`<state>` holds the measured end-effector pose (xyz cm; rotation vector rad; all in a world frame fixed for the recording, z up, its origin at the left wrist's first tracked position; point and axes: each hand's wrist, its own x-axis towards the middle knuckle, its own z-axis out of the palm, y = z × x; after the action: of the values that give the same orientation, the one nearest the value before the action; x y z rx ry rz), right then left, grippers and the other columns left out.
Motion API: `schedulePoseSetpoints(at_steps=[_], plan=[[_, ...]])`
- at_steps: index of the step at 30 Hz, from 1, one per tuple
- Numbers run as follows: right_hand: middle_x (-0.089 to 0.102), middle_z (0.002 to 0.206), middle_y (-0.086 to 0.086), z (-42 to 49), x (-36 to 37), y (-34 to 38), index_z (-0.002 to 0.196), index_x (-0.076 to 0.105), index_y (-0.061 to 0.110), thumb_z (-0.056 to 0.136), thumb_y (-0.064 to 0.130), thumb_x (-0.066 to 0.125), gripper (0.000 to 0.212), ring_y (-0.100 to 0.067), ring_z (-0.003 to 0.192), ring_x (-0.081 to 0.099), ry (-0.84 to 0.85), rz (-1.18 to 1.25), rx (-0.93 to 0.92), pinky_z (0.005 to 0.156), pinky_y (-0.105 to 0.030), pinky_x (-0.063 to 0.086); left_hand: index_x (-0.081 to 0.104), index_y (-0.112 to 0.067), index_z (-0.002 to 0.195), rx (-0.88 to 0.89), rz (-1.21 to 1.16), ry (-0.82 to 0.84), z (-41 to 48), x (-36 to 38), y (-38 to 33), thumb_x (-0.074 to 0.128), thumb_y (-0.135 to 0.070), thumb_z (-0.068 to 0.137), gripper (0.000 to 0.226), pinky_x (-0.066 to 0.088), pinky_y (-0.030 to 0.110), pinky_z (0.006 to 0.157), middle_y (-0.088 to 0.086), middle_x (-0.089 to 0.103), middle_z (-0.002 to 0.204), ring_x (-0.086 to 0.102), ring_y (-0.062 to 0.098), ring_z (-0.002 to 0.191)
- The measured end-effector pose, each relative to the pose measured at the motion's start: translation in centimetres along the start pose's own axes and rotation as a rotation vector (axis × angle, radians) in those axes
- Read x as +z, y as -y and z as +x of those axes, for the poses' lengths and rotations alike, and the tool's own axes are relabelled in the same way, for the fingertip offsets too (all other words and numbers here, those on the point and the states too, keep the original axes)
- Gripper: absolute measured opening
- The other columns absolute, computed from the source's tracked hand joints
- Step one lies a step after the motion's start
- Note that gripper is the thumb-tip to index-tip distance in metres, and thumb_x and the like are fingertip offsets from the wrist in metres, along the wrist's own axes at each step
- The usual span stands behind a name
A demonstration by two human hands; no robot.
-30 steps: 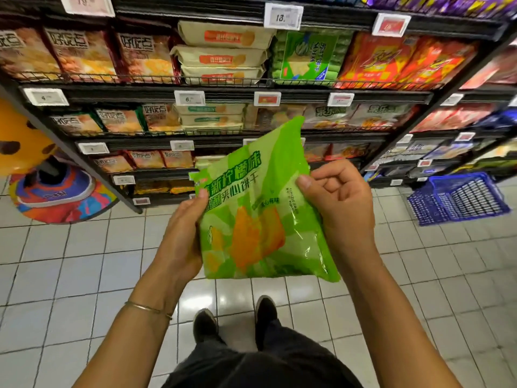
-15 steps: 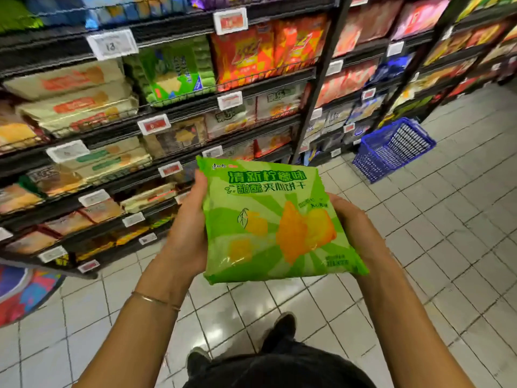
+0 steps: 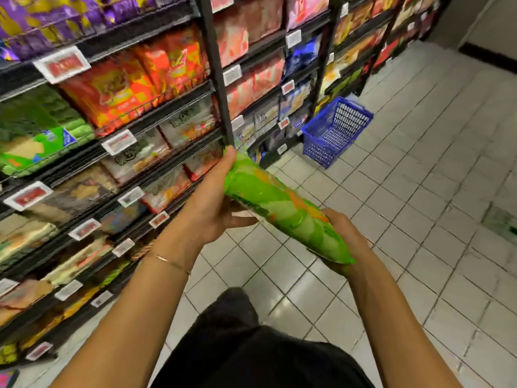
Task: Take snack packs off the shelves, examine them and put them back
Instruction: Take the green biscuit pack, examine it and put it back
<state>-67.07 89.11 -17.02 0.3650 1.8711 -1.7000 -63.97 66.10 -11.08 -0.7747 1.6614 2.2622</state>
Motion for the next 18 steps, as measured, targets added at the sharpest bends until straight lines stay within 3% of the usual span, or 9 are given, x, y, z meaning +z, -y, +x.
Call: schedulePoseSetpoints(at_steps=[3,5,7,11,13,18], plan=[[0.070,0.070,0.000,3.1,-1.2,1.6,0.070,0.081,0.023,0.088,0.002,0.063,0.033,-0.011,0.059,0.063,0.104,0.186,0.024,0.059,-0.023,0.050,0.075,-0.025,0.093,-0.080,0.009,-0.015,5.3,0.2,-1.0,0.043,-0.069,0.099,0.055,0.056,0.033,0.063,0.002,0.077,0.082,0.075,0.018,0.064],[0.073,0.071,0.001,6.4,-2.2,3.3,0.073,0.084,0.029,0.091,0.010,0.058,0.037,-0.016,0.066,0.065,0.085,0.301,0.051,0.067,-0.025,0.052,0.078,-0.022,0.092,-0.120,-0.012,-0.008,9.4,0.3,-1.6,0.043,-0.051,0.104,0.047,0.055,0.026,0.055,0.004,0.077,0.082,0.076,0.021,0.065],[0.076,0.078,-0.004,10.0,-3.2,5.7,0.078,0.085,0.029,0.095,0.011,0.055,0.039,-0.019,0.066,0.072,0.038,0.276,0.044,0.067,-0.028,0.057,0.080,-0.020,0.090,-0.166,-0.048,0.005,13.6,0.9,-2.2,0.046,-0.039,0.101,0.041,0.056,0.026,0.058,0.006,0.078,0.086,0.077,0.023,0.068],[0.074,0.073,-0.008,17.5,-6.0,10.9,0.090,0.077,0.012,0.100,0.001,0.050,0.030,-0.018,0.059,0.073,-0.075,0.235,0.058,0.056,-0.028,0.059,0.075,-0.014,0.098,-0.253,-0.134,0.009,22.2,3.8,-4.8,0.042,-0.040,0.103,0.042,0.062,0.031,0.055,0.013,0.078,0.083,0.078,0.027,0.068],[0.072,0.069,-0.009,20.8,-7.7,13.6,0.102,0.073,0.002,0.099,0.007,0.054,0.020,-0.022,0.061,0.074,-0.128,0.186,0.074,0.054,-0.028,0.059,0.072,-0.011,0.106,-0.303,-0.128,0.032,26.5,5.6,-6.5,0.043,-0.042,0.104,0.042,0.063,0.032,0.057,0.016,0.076,0.091,0.078,0.029,0.073],[0.074,0.075,-0.007,27.0,-13.6,19.6,0.114,0.070,0.004,0.103,0.016,0.039,0.035,-0.027,0.074,0.078,-0.213,0.219,0.079,0.057,-0.033,0.061,0.068,-0.009,0.124,-0.398,-0.131,0.119,36.1,12.5,-12.1,0.045,-0.030,0.100,0.039,0.063,0.032,0.065,0.020,0.073,0.104,0.069,0.037,0.092]])
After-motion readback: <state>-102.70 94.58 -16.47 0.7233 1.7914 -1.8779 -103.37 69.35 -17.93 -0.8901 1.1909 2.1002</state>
